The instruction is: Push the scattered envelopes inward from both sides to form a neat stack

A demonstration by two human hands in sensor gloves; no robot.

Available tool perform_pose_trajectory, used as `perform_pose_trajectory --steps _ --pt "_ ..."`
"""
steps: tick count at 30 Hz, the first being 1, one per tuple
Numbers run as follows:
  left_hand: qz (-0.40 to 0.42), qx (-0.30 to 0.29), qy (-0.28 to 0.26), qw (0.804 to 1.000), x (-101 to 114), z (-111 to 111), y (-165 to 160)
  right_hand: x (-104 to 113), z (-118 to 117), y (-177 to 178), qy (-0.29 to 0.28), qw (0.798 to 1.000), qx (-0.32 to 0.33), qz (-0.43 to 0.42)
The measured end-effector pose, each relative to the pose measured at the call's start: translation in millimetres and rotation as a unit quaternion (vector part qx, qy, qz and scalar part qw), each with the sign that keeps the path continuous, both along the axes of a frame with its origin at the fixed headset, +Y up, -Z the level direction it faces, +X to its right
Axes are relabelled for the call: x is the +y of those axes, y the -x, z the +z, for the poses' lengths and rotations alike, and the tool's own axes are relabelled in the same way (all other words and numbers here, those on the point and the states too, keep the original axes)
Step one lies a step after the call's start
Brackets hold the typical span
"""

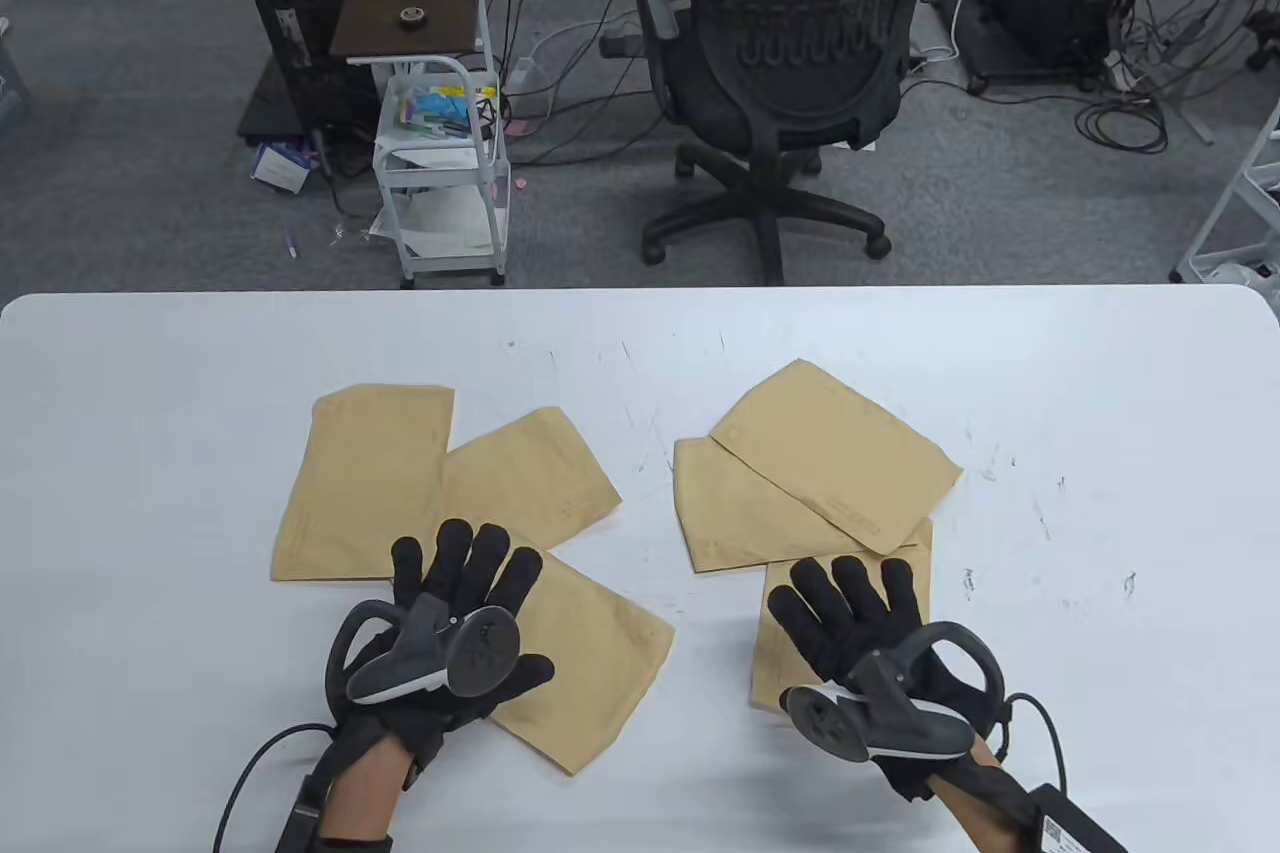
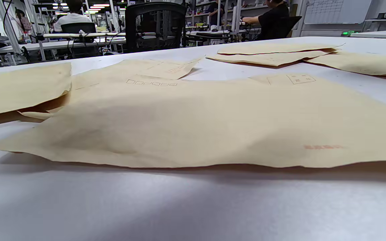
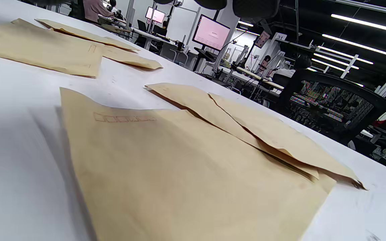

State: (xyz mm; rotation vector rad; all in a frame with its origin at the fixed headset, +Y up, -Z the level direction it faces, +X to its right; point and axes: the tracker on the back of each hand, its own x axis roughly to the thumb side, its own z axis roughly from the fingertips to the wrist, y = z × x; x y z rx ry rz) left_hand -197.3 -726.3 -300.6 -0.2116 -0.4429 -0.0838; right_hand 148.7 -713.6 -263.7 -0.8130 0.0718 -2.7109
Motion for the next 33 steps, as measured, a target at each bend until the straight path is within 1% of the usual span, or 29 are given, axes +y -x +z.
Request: perform_pose_trajectory --steps 3,12,15,19,22,23,24,26,28,29,31,32,33 --pt "0.000 0.001 0.001 1.000 0 1 0 -1 -2 -4 0.002 1.000 -0.006 -0.004" --pt "-0.007 0.011 0.036 0.999 -8 -4 1 -6 -8 -11 0.019 1.000 -0.023 0.005" --pt "-0.011 0.022 0.054 0.998 -11 -6 3 -8 -7 -11 0.026 0.999 -0.022 0.013" --pt "-0.014 0.029 0.064 0.997 -14 -7 6 -9 -6 -9 0.025 0.999 -0.018 0.014" --pt "-0.013 0.031 0.052 0.998 -6 -8 8 -2 -8 -10 0.020 0.999 -0.024 0.008" --pt "-0.006 0.032 0.042 0.999 -1 -10 9 6 -11 -11 0.012 1.000 -0.026 -0.005" --pt "0.000 0.040 0.034 0.999 5 -15 10 11 -14 -11 0.008 0.999 -0.029 -0.015" --pt "0.012 0.079 0.021 0.997 18 -32 18 26 -27 -14 0.017 0.998 -0.046 -0.036" --pt "0.021 0.111 0.029 0.993 18 -44 27 34 -45 -19 0.027 0.996 -0.069 -0.052" --pt "0.026 0.128 0.038 0.991 14 -48 31 34 -55 -24 0.031 0.994 -0.086 -0.056" --pt "0.041 0.132 0.050 0.989 -6 -50 35 23 -72 -37 0.053 0.988 -0.130 -0.056" --pt "0.035 0.127 0.060 0.989 -20 -51 37 9 -78 -46 0.073 0.984 -0.154 -0.048" --pt "0.002 0.126 0.089 0.988 -31 -53 41 -1 -82 -53 0.090 0.982 -0.162 -0.032"
